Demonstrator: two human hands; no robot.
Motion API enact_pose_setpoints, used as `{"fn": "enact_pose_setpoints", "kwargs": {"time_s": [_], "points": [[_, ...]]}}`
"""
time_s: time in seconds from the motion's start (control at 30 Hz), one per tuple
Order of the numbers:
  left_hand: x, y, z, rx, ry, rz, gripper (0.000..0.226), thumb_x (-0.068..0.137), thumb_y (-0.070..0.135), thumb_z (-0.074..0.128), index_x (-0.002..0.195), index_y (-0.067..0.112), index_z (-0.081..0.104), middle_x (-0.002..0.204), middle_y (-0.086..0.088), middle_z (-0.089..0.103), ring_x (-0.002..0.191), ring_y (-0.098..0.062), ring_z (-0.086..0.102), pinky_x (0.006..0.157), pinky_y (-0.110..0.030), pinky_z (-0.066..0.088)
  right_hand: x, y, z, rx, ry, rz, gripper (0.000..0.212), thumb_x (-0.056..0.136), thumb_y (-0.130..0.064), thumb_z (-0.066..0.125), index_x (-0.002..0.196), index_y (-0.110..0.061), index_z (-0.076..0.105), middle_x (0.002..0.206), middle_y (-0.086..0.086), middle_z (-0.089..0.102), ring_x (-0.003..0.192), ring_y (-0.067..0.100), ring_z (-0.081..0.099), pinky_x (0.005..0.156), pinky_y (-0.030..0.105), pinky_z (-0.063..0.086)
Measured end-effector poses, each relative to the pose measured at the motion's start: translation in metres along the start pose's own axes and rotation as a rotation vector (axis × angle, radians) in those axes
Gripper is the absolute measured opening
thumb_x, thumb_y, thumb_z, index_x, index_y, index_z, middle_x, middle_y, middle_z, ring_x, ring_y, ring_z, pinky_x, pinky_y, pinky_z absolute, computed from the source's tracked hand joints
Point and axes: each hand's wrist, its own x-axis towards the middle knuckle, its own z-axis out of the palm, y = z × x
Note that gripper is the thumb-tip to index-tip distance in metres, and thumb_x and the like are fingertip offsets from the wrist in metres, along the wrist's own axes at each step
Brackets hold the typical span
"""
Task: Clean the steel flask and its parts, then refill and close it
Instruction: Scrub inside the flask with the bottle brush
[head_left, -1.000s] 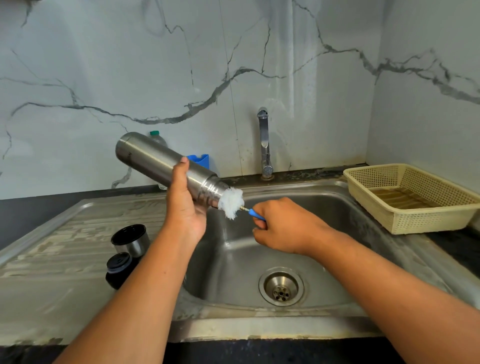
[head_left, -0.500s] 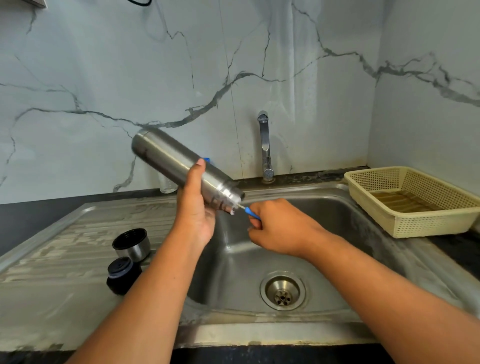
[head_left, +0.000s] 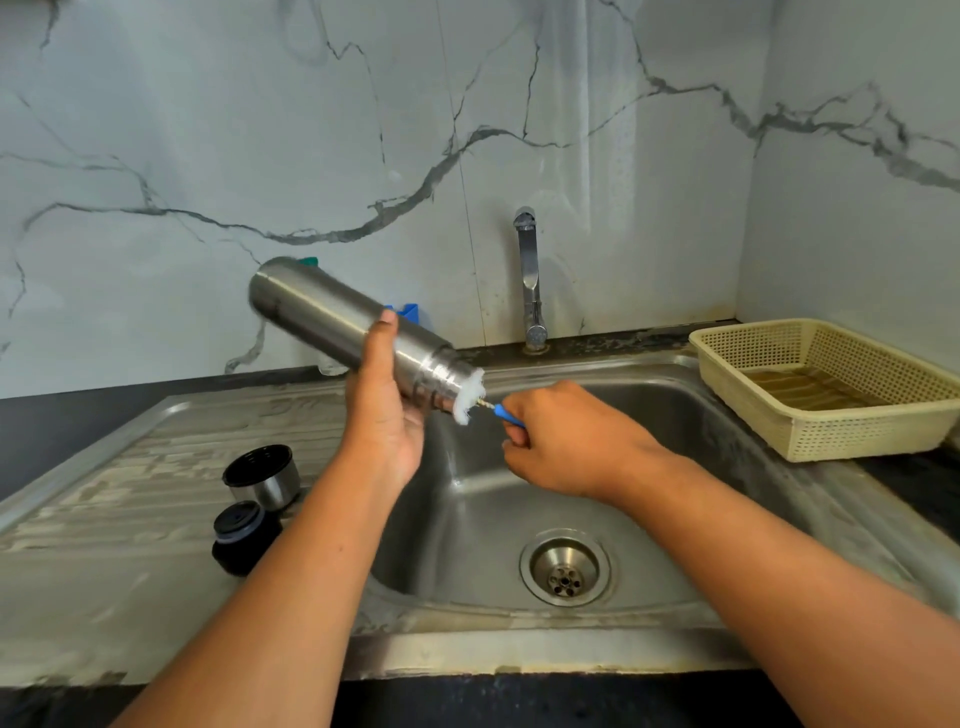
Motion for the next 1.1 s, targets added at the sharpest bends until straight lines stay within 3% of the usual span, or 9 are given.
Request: {"fn": "enact_pose_setpoints", "kwargs": {"time_s": [0.1, 0.23, 0.4, 0.53, 0.67, 0.8, 0.87, 1.0, 1.1], "points": [[-0.006, -0.003, 0.009, 0.044, -0.035, -0.017, 0.093, 0.064, 0.057, 0.088, 0.139, 0.010, 0.057, 0.124, -0.018, 0.070, 0.114, -0.034, 0.069, 0.097, -0.048, 0.058, 0.001, -0.005, 0.004, 0.027, 0.019, 0.003, 0.023, 0.088, -0.017, 0.057, 0.069, -0.021, 0.045, 0.069, 0.000, 0.054, 0.058, 0.017, 0.050, 0.053, 0.035, 0.043], [0.004, 0.018, 0.000, -0.074, 0.019, 0.071, 0.065, 0.087, 0.043, 0.076, 0.137, 0.009, 0.055, 0.103, -0.010, 0.074, 0.095, -0.025, 0.073, 0.084, -0.041, 0.062, -0.006, 0.008, -0.006, -0.009, 0.021, 0.003, 0.025, 0.089, -0.016, 0.056, 0.068, -0.020, 0.044, 0.064, 0.000, 0.051, 0.056, 0.016, 0.043, 0.053, 0.032, 0.038], [-0.005, -0.003, 0.006, 0.065, -0.025, 0.016, 0.087, 0.069, 0.052, 0.085, 0.141, 0.010, 0.057, 0.119, -0.014, 0.070, 0.116, -0.035, 0.068, 0.097, -0.049, 0.058, 0.002, -0.006, 0.006, 0.035, 0.010, -0.002, 0.024, 0.087, -0.015, 0.057, 0.069, -0.023, 0.044, 0.069, -0.001, 0.054, 0.058, 0.018, 0.051, 0.053, 0.036, 0.043], [0.005, 0.016, -0.001, -0.057, 0.025, 0.080, 0.071, 0.086, 0.043, 0.077, 0.144, 0.009, 0.052, 0.111, -0.012, 0.074, 0.099, -0.026, 0.073, 0.083, -0.040, 0.061, -0.004, 0.008, -0.005, 0.014, 0.023, -0.003, 0.026, 0.088, -0.016, 0.058, 0.066, -0.022, 0.044, 0.063, -0.002, 0.051, 0.056, 0.016, 0.047, 0.058, 0.042, 0.048], [-0.005, -0.006, 0.005, 0.080, -0.029, 0.003, 0.086, 0.072, 0.053, 0.084, 0.141, 0.011, 0.055, 0.131, -0.023, 0.066, 0.115, -0.036, 0.069, 0.091, -0.046, 0.061, 0.000, -0.005, 0.003, 0.018, 0.024, -0.007, 0.023, 0.087, -0.017, 0.057, 0.069, -0.024, 0.045, 0.070, 0.001, 0.055, 0.060, 0.020, 0.054, 0.058, 0.041, 0.050], [0.004, 0.014, 0.001, -0.034, 0.018, 0.020, 0.062, 0.083, 0.051, 0.078, 0.128, 0.011, 0.061, 0.107, -0.014, 0.072, 0.090, -0.024, 0.072, 0.075, -0.038, 0.060, -0.004, 0.002, -0.002, 0.009, 0.030, -0.018, 0.025, 0.087, -0.015, 0.057, 0.067, -0.020, 0.043, 0.064, -0.002, 0.051, 0.055, 0.015, 0.044, 0.052, 0.034, 0.039], [0.006, 0.015, -0.004, -0.057, 0.024, 0.030, 0.070, 0.082, 0.050, 0.077, 0.136, 0.009, 0.058, 0.110, -0.012, 0.073, 0.091, -0.023, 0.074, 0.079, -0.039, 0.061, -0.005, 0.004, -0.004, -0.030, 0.024, -0.022, 0.026, 0.089, -0.016, 0.055, 0.067, -0.020, 0.043, 0.064, -0.002, 0.050, 0.055, 0.015, 0.044, 0.053, 0.034, 0.039], [-0.007, -0.005, 0.008, 0.070, -0.037, -0.001, 0.099, 0.059, 0.058, 0.089, 0.139, 0.009, 0.057, 0.119, -0.020, 0.069, 0.111, -0.035, 0.069, 0.102, -0.052, 0.055, 0.002, -0.007, 0.003, 0.014, 0.021, -0.008, 0.023, 0.088, -0.017, 0.056, 0.069, -0.022, 0.044, 0.071, 0.002, 0.055, 0.060, 0.021, 0.053, 0.056, 0.038, 0.047], [-0.001, 0.015, 0.008, -0.020, -0.001, 0.039, 0.079, 0.070, 0.054, 0.085, 0.130, 0.009, 0.061, 0.105, -0.014, 0.072, 0.099, -0.029, 0.070, 0.089, -0.044, 0.059, -0.003, 0.003, -0.004, 0.016, 0.028, -0.003, 0.026, 0.090, -0.017, 0.056, 0.068, -0.020, 0.043, 0.065, 0.000, 0.051, 0.056, 0.017, 0.045, 0.053, 0.035, 0.039]]}}
